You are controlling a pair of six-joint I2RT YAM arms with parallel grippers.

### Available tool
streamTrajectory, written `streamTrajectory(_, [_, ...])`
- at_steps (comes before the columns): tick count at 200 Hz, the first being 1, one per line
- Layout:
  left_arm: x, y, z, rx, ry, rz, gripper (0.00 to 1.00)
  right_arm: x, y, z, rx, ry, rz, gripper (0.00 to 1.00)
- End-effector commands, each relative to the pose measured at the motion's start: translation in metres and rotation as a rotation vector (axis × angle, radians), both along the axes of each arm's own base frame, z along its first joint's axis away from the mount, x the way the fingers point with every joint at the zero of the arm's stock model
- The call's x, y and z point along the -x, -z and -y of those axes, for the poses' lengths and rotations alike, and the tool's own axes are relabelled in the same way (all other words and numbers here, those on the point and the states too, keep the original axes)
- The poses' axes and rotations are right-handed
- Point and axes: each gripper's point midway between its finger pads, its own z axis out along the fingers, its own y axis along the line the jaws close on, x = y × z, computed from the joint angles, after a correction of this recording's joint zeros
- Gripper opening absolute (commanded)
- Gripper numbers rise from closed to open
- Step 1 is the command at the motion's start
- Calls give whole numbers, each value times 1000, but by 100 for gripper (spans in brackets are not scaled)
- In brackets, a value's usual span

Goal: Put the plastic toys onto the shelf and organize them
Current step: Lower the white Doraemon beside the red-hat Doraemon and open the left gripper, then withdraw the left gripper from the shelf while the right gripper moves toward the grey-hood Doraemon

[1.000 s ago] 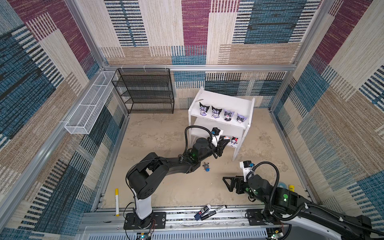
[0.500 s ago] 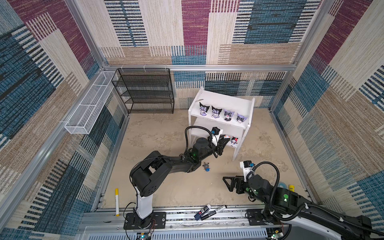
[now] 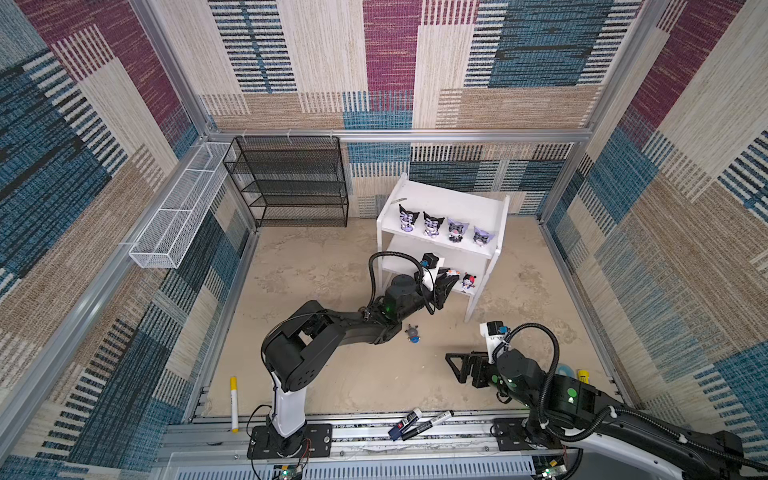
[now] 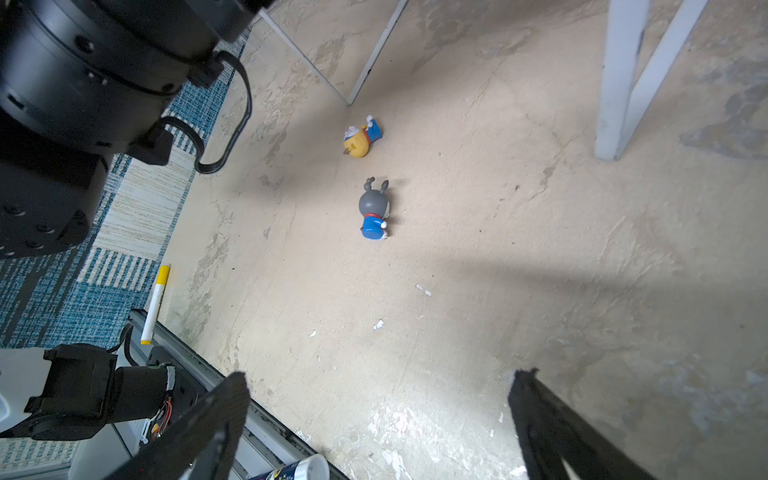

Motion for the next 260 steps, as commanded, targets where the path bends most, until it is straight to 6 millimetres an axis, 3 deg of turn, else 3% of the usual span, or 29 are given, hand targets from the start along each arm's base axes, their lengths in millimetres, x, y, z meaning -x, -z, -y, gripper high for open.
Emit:
streamTrajectory(1, [0, -12, -2, 40, -4, 14, 36, 0, -3, -2, -17, -1, 3, 100])
streamTrajectory(79, [0, -18, -7, 37, -22, 26, 53, -1, -3, -2, -15, -1, 6, 100])
streamTrajectory(94, [3, -21, -11, 35, -27, 33, 64, -1, -3, -2, -12, -2, 6, 100])
streamTrajectory(122, [14, -35, -27, 18, -36, 49, 85, 0, -2, -7, -2, -30, 14, 100])
streamTrajectory(166, [44, -39, -62, -39, -44, 7, 96, -2, 4, -25, 10, -82, 12, 98])
streamTrajectory(200, [74, -25, -97, -94, -49, -77, 99, -5, 19, -43, 38, -125, -8, 94])
streamTrajectory(236, [105, 16, -137, -159, -76, -218, 99, -19, 31, -60, 75, -151, -17, 81])
streamTrajectory(260, [121, 35, -162, -182, -111, -269, 99, -31, 35, -71, 68, -165, -14, 78])
